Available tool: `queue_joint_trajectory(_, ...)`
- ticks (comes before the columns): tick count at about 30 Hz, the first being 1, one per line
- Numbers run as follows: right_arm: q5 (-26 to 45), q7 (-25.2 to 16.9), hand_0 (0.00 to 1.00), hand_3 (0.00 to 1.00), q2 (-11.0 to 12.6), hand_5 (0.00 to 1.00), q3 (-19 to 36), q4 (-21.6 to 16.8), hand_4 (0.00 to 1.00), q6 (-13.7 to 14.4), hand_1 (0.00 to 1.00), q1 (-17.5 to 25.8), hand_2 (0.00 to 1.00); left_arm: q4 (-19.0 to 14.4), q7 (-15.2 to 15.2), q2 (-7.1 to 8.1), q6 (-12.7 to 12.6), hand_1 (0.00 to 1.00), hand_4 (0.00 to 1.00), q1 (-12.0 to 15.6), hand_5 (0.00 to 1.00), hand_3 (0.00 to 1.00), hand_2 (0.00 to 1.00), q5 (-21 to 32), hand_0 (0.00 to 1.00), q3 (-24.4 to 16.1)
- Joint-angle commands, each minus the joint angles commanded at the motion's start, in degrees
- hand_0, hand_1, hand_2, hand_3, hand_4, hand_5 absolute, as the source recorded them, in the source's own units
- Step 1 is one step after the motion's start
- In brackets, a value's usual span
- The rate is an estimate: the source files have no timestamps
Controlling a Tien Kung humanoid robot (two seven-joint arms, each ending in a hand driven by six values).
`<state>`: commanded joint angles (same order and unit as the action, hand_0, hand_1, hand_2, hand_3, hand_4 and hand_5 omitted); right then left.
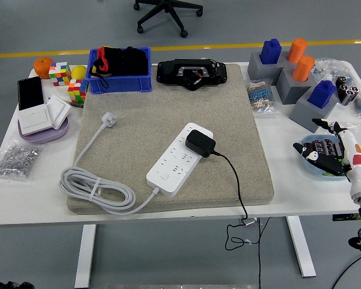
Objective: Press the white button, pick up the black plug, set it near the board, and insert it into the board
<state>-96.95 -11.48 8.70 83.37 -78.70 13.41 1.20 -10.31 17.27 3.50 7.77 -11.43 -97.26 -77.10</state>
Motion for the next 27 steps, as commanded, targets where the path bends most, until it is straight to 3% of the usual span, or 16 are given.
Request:
queue_joint_trajectory(12,0.0,1.6,0.906,0.765,-1.0,0.407,1.4,-2.3,0.99,-0.5,0.83,1.4,0.776,0.0,0.4,-1.18,0.0,0.637,0.559,2.3,0.167,0.632,0.612,-0.7,0.689,-0.9)
queue_joint_trajectory(27,-1.1,4.5,0.905,0.766,-2.8,0.405,3.6,-4.8,0.973,-2.3,0.829,2.4,0.773,0.0,0.0,-1.0,-0.1,0.636,0.559,2.4,0.167,0.632,0.611,-1.0,0.689,-1.4)
